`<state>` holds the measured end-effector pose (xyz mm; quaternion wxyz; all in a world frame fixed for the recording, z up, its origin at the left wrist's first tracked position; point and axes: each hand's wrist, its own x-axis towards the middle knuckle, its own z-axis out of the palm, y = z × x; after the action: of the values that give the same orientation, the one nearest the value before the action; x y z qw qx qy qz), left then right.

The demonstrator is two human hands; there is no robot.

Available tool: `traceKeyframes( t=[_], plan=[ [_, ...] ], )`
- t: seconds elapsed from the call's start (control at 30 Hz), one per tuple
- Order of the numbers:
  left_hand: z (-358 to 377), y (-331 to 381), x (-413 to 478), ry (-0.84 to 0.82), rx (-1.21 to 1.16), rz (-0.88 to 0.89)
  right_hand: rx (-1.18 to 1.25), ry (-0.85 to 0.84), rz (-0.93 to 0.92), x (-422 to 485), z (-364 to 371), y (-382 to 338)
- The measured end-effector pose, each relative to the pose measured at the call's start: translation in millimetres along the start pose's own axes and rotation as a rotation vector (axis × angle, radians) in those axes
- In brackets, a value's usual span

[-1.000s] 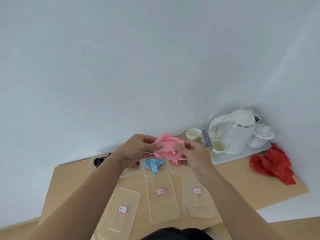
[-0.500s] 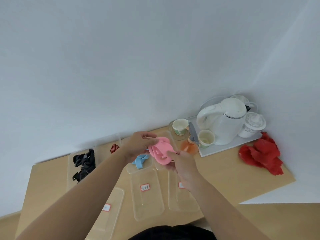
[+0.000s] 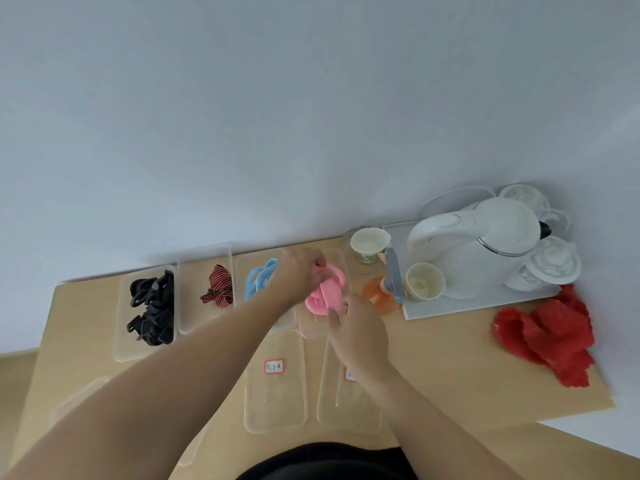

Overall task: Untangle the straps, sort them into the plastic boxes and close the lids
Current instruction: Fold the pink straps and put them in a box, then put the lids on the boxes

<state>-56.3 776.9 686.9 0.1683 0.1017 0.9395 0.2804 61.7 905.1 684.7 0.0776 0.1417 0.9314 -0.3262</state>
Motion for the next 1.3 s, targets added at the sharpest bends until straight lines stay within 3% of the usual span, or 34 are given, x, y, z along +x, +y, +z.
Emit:
traceKeyframes(
  t=[0.07,0.17,0.27,0.47,0.6,0.77,0.83,0.93,1.0,1.13,1.2,1.3],
  plan=[
    [12.3,-8.2,-2.0,0.167,0.117,0.153,-0.118,0.104,-0.28,-1.1,7.3,4.3],
    [18.2,-12.7,-1.4,0.261,0.278,0.212,-0.317,-0.009,-0.459,4.4,20.0,6.3],
    [24.9,-10.6,4.7,0.209,0.396,0.222,-0.445,-0.082,-0.437,8.8,22.6,3.6],
    [27.1,-4.5,6.2,-0.07,0.611,0.181,-0.551,-0.154,-0.407,7.1,25.0,2.3],
    [20.0,9.6,-1.2,-0.089,0.673,0.142,-0.571,-0.191,-0.417,2.8,16.4,-1.1],
    [14.5,9.1,-33.1,0.044,0.536,0.119,-0.441,-0.061,-0.399,4.3,3.1,-16.1],
    [8.1,0.4,-60.9,0.116,0.365,0.13,-0.37,0.017,-0.384,0.0,5.2,-19.2],
    [-11.5,-10.5,-113.3,0.223,-0.042,-0.063,-0.262,0.2,-0.354,-20.8,14.3,-26.5],
    [-17.3,-30.4,-146.9,0.221,-0.173,-0.237,-0.204,0.24,-0.334,-41.2,27.4,-32.6],
    [-14.1,-77.6,-196.1,0.13,-0.435,-0.56,-0.005,-0.035,-0.046,-88.2,56.6,-48.0],
    [-5.8,-90.4,-209.6,0.081,-0.522,-0.654,-0.042,-0.157,0.116,-101.4,68.4,-49.8],
    [5.3,-98.9,-218.2,-0.015,-0.693,-0.708,-0.009,-0.206,0.228,-109.4,79.1,-58.2]
  ],
)
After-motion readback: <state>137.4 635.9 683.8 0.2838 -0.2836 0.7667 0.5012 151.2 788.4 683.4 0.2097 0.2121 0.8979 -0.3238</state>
